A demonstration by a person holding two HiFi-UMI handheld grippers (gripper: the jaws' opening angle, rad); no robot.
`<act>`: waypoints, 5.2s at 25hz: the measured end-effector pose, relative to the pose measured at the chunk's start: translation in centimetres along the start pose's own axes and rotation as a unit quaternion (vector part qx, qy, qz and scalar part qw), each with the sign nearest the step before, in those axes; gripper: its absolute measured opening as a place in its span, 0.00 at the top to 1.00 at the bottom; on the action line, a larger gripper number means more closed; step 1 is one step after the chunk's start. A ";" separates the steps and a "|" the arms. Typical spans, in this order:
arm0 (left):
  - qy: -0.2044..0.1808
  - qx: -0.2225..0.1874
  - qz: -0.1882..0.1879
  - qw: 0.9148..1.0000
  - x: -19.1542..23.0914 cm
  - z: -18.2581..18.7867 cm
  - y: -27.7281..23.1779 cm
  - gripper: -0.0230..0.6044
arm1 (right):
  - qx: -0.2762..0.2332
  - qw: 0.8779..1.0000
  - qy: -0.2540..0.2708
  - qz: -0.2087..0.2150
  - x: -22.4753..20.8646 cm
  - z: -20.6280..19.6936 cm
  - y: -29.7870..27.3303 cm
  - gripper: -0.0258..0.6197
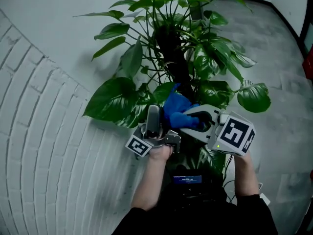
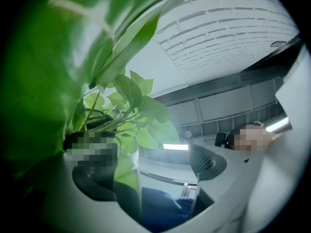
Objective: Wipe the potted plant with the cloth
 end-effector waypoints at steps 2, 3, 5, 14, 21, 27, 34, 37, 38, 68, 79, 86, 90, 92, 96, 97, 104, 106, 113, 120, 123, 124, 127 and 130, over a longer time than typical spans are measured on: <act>0.001 -0.005 0.001 1.000 0.0 0.1 0.1 0.23 | -0.042 0.999 -0.025 0.003 -0.4 0.4 1.7 0.78; 0.001 -0.008 0.001 1.000 0.0 0.2 0.2 0.23 | -0.070 0.997 -0.038 -0.007 -0.8 0.7 2.7 0.78; 0.001 -0.013 0.001 1.000 0.0 0.4 0.3 0.23 | -0.124 0.989 -0.056 -0.053 -2.0 1.9 5.0 0.78; -0.005 -0.031 -0.008 0.999 -0.5 1.3 0.7 0.23 | -0.167 0.966 -0.070 -0.182 -7.5 4.4 5.3 0.78; -0.002 -0.033 -0.021 0.999 -0.5 1.5 0.6 0.24 | -0.079 0.987 -0.064 -0.121 -9.5 4.2 -1.4 0.78; -0.001 -0.025 -0.030 0.999 -0.9 1.4 0.5 0.24 | -0.060 0.992 -0.067 -0.087 -8.2 4.1 -3.3 0.78; -0.002 -0.022 -0.035 0.999 -1.1 1.3 0.7 0.25 | -0.049 0.994 -0.040 -0.090 -6.3 4.6 -3.0 0.78; -0.002 -0.019 -0.034 0.999 -1.3 1.1 0.7 0.25 | -0.045 0.994 -0.033 -0.094 -5.6 4.5 -2.8 0.78; -0.002 -0.018 -0.034 0.999 -1.3 1.0 0.7 0.25 | -0.043 0.994 -0.031 -0.095 -5.4 4.5 -2.8 0.78; -0.026 -0.028 -0.029 0.999 -3.2 1.0 2.4 0.25 | -0.051 0.994 0.029 -0.089 -2.9 5.6 -1.8 0.78; -0.039 -0.028 -0.025 0.999 -3.5 1.0 2.5 0.25 | -0.008 0.997 0.056 -0.049 -0.3 4.6 -3.6 0.78; -0.040 -0.027 -0.019 0.999 -3.0 0.9 2.7 0.25 | -0.019 0.999 0.041 0.007 0.7 3.3 -2.9 0.78; -0.038 -0.034 -0.020 0.999 -3.2 1.1 2.7 0.25 | -0.053 0.998 -0.004 0.045 0.4 2.3 -1.1 0.78; -0.036 -0.036 -0.021 0.998 -3.2 1.2 2.7 0.25 | -0.082 0.996 -0.026 0.029 -0.4 1.9 0.4 0.78; -0.030 -0.043 -0.018 0.998 -3.2 1.5 3.1 0.25 | -0.169 0.981 -0.067 -0.061 -2.8 2.6 4.2 0.78; -0.029 -0.045 -0.017 0.998 -3.2 1.5 3.3 0.25 | -0.192 0.974 -0.078 -0.087 -3.4 2.8 5.3 0.78; -0.032 -0.051 -0.008 0.998 -3.2 1.6 3.6 0.25 | -0.271 0.943 -0.087 -0.175 -4.9 3.7 9.2 0.78; -0.032 -0.057 -0.001 0.998 -3.1 1.7 3.8 0.25 | -0.265 0.945 -0.081 -0.172 -4.8 4.0 8.8 0.78; -0.031 -0.062 0.000 0.998 -2.7 2.0 3.8 0.25 | -0.164 0.972 -0.047 -0.163 -5.0 4.5 5.0 0.78; -0.036 -0.052 -0.016 0.998 -3.0 1.6 2.4 0.25 | -0.067 0.990 0.004 -0.127 -5.6 5.8 -0.3 0.78; -0.064 -0.032 -0.019 0.997 -3.5 1.5 2.1 0.25 | -0.033 0.994 0.012 -0.103 -4.9 5.6 -2.5 0.78; -0.075 -0.024 -0.018 0.997 -3.6 1.5 2.1 0.25 | -0.025 0.995 0.013 -0.097 -4.7 5.6 -3.2 0.78; -0.105 -0.005 -0.012 0.994 -3.6 1.4 2.4 0.25 | -0.002 0.996 0.022 -0.085 -4.1 5.5 -4.3 0.78; -0.132 0.008 -0.008 0.991 -3.8 1.4 2.6 0.25 | 0.011 0.995 0.051 -0.083 -3.1 6.2 -4.8 0.78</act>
Point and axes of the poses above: the fingertips, and each gripper's own axes: y backward along the fingers, x to its left, z out of its top, the point moved 8 cm from there along y, backward along the fingers, and after that the axes turned 4 degrees about z, right-handed, at the moved point
